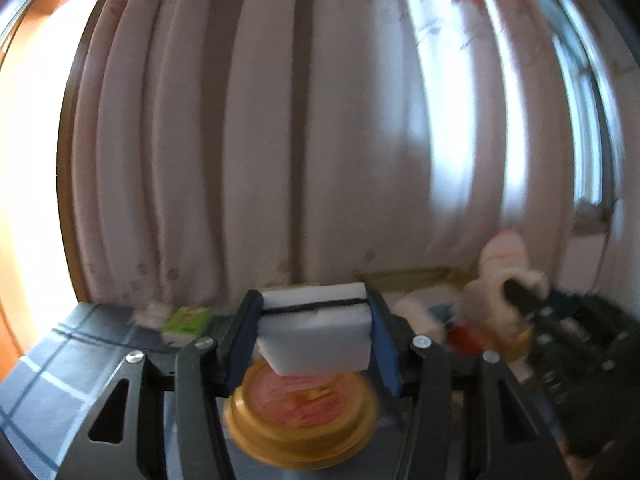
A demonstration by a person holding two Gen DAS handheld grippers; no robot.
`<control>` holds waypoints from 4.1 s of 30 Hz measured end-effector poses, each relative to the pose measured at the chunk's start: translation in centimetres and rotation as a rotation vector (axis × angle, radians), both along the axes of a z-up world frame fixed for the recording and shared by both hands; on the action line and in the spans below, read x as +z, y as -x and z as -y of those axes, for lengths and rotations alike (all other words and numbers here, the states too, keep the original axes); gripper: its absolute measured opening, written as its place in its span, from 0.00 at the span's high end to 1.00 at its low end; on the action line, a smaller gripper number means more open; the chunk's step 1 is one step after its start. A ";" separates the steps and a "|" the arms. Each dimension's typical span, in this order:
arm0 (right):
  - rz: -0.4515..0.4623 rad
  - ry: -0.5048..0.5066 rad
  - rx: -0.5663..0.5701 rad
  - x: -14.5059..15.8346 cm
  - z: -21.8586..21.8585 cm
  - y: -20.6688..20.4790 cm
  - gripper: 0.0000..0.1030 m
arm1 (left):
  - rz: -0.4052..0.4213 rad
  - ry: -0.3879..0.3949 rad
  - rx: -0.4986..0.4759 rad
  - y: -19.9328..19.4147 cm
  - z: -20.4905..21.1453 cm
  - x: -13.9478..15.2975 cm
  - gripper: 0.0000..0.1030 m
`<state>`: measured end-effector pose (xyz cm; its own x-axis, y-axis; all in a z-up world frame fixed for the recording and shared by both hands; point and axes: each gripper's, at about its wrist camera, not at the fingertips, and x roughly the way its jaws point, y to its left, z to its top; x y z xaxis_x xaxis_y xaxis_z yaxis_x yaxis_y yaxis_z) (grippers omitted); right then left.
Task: Organize soft objects
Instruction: 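Carry the towel bundle and white sponge block over the gold tray, then open both grippers to drop the towel bundle and sponge into the tray, then move both tools away from the tray toward the green pack and plastic bag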
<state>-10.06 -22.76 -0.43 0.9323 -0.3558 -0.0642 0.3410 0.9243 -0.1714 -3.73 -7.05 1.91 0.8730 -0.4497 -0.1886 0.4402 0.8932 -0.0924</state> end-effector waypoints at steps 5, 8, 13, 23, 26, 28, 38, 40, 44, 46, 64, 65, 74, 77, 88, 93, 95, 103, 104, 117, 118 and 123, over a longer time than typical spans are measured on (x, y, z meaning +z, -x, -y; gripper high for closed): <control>-0.004 0.000 -0.003 0.1 0.8 0.2 0.81 | -0.011 -0.038 -0.010 0.0 2.1 1.1 0.49; -0.004 0.007 -0.018 0.1 1.7 0.3 0.81 | -0.039 -0.031 -0.030 -0.3 3.4 1.3 0.49; -0.009 0.013 -0.047 0.3 3.7 0.4 0.81 | -0.041 -0.046 -0.061 -0.4 6.2 1.6 0.49; -0.041 0.038 -0.082 0.5 7.1 -0.6 0.80 | -0.079 -0.064 -0.124 -1.1 11.1 1.5 0.49; -0.075 0.031 -0.073 0.5 8.0 -1.5 0.80 | -0.111 -0.068 -0.143 -1.8 12.4 1.0 0.49; -0.097 0.019 -0.058 0.3 8.6 -2.2 0.80 | -0.122 -0.078 -0.139 -2.1 13.2 0.7 0.49; -0.194 -0.028 0.009 0.2 10.4 -5.2 0.80 | -0.140 -0.114 -0.121 -4.1 15.2 0.2 0.49; -0.220 -0.035 0.030 0.1 10.5 -5.8 0.80 | -0.138 -0.122 -0.115 -4.7 15.6 0.4 0.49; -0.273 -0.028 0.069 -0.3 10.5 -6.9 0.80 | -0.154 -0.136 -0.089 -5.9 16.2 0.3 0.49; -0.293 -0.038 0.094 -0.4 10.5 -7.3 0.80 | -0.173 -0.139 -0.079 -6.6 16.3 0.2 0.49; -0.164 -0.066 0.073 0.6 10.7 -4.4 0.18 | -0.201 -0.081 0.025 -7.4 14.3 0.2 0.00; -0.167 -0.062 0.070 0.6 10.6 -4.4 0.18 | -0.200 -0.084 0.028 -7.4 14.2 0.1 0.00; -0.093 -0.100 0.046 1.0 11.7 -3.2 0.17 | -0.172 -0.093 0.064 -7.2 13.7 -0.1 0.00; -0.076 -0.121 0.039 1.2 12.1 -2.8 0.17 | -0.168 -0.124 0.076 -7.2 13.9 -0.3 0.00; 0.028 -0.151 -0.024 1.6 12.4 -1.1 0.17 | -0.141 -0.127 0.106 -6.9 13.4 -0.6 0.00; 0.050 -0.168 -0.059 1.6 12.5 -0.9 0.17 | -0.100 -0.129 0.124 -6.2 13.0 -0.6 0.00; 0.058 -0.180 -0.074 1.6 12.5 -0.7 0.17 | -0.078 -0.139 0.130 -5.8 13.0 -0.7 0.00; 0.120 -0.172 -0.153 1.7 12.0 0.9 0.17 | -0.035 -0.158 0.133 -4.7 12.5 -0.7 0.00; 0.123 -0.168 -0.159 1.6 12.0 0.9 0.17 | -0.029 -0.162 0.136 -4.5 12.4 -0.8 0.00; 0.181 -0.190 -0.222 1.6 11.4 2.4 0.17 | -0.015 -0.129 0.120 -3.2 10.2 -0.9 0.00; 0.181 -0.201 -0.222 1.6 11.2 2.4 0.17 | -0.017 -0.123 0.121 -3.1 9.9 -0.9 0.00; 0.176 -0.210 -0.226 1.5 10.0 2.3 0.17 | -0.032 -0.102 0.130 -3.1 8.6 -1.1 0.00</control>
<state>-12.37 -32.75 1.08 0.8350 -0.5502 -0.0034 0.5481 0.8312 0.0935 -0.62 -15.66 0.86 0.9153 -0.3105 -0.2567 0.3187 0.9478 -0.0102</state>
